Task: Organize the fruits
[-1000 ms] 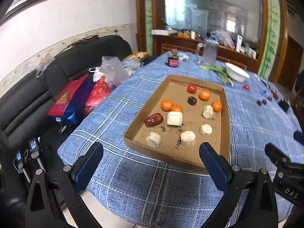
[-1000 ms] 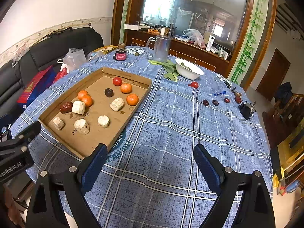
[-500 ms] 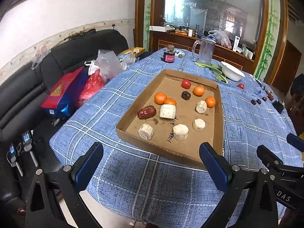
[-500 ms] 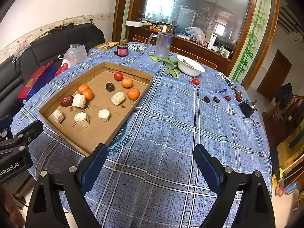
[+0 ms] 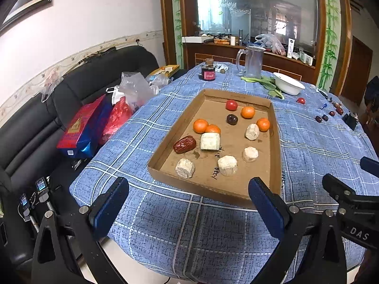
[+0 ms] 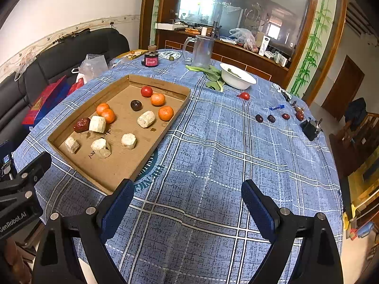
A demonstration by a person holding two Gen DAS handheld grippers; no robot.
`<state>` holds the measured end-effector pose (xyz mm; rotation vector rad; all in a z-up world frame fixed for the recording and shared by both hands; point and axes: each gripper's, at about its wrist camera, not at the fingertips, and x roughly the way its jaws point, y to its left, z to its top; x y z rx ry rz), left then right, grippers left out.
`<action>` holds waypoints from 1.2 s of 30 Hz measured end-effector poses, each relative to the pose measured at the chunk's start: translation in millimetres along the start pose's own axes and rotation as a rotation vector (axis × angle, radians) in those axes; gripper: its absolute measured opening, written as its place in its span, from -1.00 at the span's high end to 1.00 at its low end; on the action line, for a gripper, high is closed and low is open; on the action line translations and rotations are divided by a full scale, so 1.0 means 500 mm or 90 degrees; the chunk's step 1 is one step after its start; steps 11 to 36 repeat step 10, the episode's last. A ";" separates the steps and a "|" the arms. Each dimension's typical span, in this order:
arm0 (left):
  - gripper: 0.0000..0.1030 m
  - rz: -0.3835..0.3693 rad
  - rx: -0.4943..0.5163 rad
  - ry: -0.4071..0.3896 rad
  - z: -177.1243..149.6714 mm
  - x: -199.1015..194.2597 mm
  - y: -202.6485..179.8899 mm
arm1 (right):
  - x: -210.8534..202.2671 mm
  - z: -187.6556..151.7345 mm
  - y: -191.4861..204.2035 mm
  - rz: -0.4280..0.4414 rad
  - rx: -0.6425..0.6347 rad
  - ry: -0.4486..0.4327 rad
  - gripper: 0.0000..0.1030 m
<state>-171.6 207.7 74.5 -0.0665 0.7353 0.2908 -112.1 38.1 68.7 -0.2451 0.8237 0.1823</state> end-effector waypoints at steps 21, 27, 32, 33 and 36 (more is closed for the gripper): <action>-0.96 -0.005 -0.007 0.011 0.004 0.008 0.002 | 0.001 -0.002 0.000 -0.007 -0.005 0.002 -0.83; -0.96 -0.005 -0.007 0.011 0.004 0.008 0.002 | 0.001 -0.002 0.000 -0.007 -0.005 0.002 -0.83; -0.96 -0.005 -0.007 0.011 0.004 0.008 0.002 | 0.001 -0.002 0.000 -0.007 -0.005 0.002 -0.83; -0.96 -0.005 -0.007 0.011 0.004 0.008 0.002 | 0.001 -0.002 0.000 -0.007 -0.005 0.002 -0.83; -0.96 -0.005 -0.007 0.011 0.004 0.008 0.002 | 0.001 -0.002 0.000 -0.007 -0.005 0.002 -0.83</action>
